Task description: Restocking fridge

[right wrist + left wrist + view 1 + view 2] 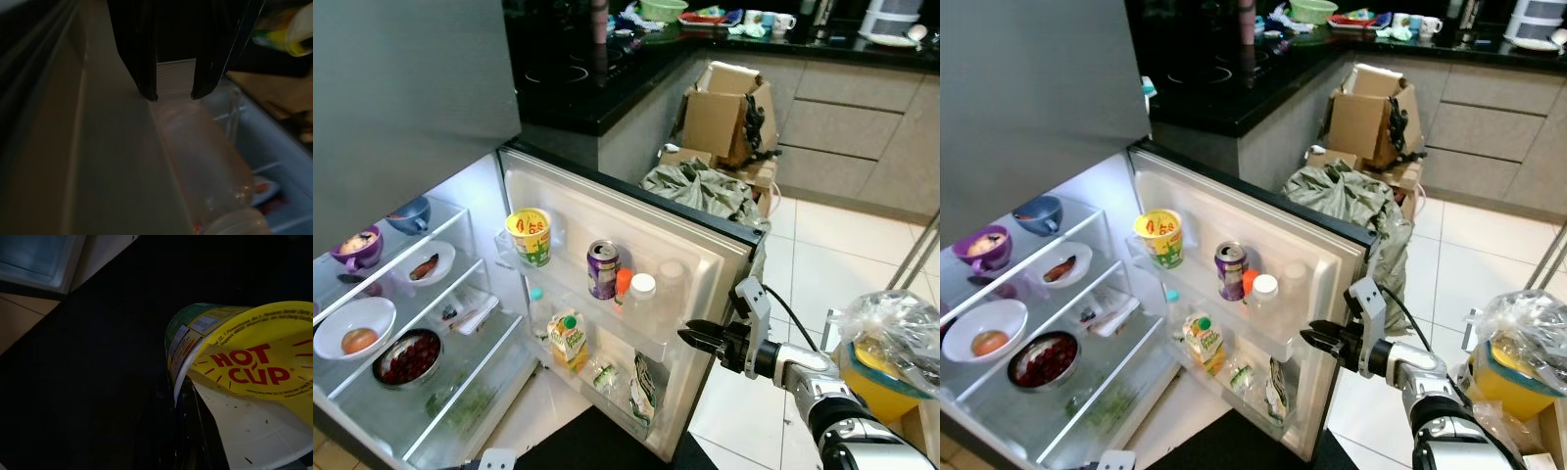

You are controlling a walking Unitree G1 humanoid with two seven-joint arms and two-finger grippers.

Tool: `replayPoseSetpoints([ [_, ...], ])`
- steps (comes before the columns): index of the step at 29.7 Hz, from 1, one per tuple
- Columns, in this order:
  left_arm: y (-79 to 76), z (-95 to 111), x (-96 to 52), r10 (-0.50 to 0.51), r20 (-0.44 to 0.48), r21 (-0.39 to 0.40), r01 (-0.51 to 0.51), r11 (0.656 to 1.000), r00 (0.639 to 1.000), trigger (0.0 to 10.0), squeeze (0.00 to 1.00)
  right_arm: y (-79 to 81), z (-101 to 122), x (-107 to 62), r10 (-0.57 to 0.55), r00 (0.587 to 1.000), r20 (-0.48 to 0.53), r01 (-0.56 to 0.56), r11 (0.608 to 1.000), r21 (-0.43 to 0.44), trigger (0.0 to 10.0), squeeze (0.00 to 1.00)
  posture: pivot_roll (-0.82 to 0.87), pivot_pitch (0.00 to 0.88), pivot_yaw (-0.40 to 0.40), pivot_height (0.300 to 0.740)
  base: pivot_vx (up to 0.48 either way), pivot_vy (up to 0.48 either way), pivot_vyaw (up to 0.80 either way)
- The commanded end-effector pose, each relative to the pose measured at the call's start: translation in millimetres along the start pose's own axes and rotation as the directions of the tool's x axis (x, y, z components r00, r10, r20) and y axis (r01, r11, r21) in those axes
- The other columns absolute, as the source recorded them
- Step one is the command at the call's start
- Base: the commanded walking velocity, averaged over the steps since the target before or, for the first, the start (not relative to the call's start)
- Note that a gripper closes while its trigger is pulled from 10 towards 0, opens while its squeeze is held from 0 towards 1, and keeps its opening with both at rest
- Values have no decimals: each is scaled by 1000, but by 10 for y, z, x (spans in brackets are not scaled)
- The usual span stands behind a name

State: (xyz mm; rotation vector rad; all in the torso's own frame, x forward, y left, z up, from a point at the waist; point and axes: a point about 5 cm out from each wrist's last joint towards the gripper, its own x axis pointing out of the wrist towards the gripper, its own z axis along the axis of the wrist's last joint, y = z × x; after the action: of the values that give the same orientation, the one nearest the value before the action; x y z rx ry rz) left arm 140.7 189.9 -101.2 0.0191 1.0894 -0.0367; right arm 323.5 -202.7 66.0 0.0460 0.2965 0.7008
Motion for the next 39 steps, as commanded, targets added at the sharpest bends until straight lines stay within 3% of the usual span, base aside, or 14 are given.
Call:
replayPoseSetpoints([
  [1,78,-40,-17,17,-16,13,-17,1000,1000,10000,0,-177,273,-14,-164,984,74,170,982,-83,10000,0,-27,0,14,740,0,0,0],
  [6,80,-45,-18,18,-17,10,-18,1000,1000,10000,0,-342,411,-105,-322,940,112,334,935,-114,10000,0,-27,0,13,740,0,0,0],
  [8,77,-50,-18,18,-18,6,-17,1000,1000,10000,0,-529,564,-255,-483,861,162,503,855,-123,10000,0,-28,0,12,740,0,0,0],
  [9,77,-50,-18,18,-18,6,-17,1000,1000,10000,0,-529,564,-255,-483,861,162,503,855,-123,10000,0,-28,0,12,740,0,0,0],
  [12,73,-51,-17,17,-17,3,-17,1000,1000,10000,0,-651,644,-378,-586,790,180,609,782,-130,10000,0,-27,0,10,740,0,0,0],
  [20,64,-57,-17,16,-17,-1,-16,1000,1000,10000,0,-615,459,-368,-605,785,132,618,778,-111,10000,0,-31,0,10,740,0,0,0],
  [28,40,-61,-14,10,-18,-2,-10,1000,1000,10000,0,-390,-441,-472,-669,722,-177,664,742,-94,10000,0,-34,0,9,740,0,0,0],
  [30,40,-61,-14,10,-18,-2,-10,1000,1000,10000,0,-390,-441,-472,-669,722,-177,664,742,-94,10000,0,-34,0,9,740,0,0,0],
  [31,34,-51,-12,9,-14,-3,-9,1000,1000,10000,0,-247,-782,-548,-657,693,-298,664,742,-91,10000,0,-37,0,11,740,0,0,0],
  [33,31,-42,-10,7,-12,1,-7,1000,1000,10000,0,-98,-1066,-630,-633,665,-397,661,746,-83,10000,0,-37,0,11,740,0,0,0],
  [35,31,-42,-10,7,-12,1,-7,1000,1000,10000,0,-98,-1066,-630,-633,665,-397,661,746,-83,10000,0,-37,0,11,740,0,0,0],
  [37,28,-37,-9,3,-11,2,-3,1000,1000,10000,0,79,-1341,-721,-595,640,-486,654,754,-63,10000,0,-37,0,11,740,0,0,0],
  [38,28,-37,-9,3,-11,2,-3,1000,1000,10000,0,79,-1341,-721,-595,640,-486,654,754,-63,10000,0,-37,0,11,740,0,0,0],
  [39,23,-36,-8,-6,-14,3,6,1000,1000,10000,0,272,-1586,-814,-548,618,-564,645,764,-36,10000,0,-37,0,11,740,0,0,0],
])
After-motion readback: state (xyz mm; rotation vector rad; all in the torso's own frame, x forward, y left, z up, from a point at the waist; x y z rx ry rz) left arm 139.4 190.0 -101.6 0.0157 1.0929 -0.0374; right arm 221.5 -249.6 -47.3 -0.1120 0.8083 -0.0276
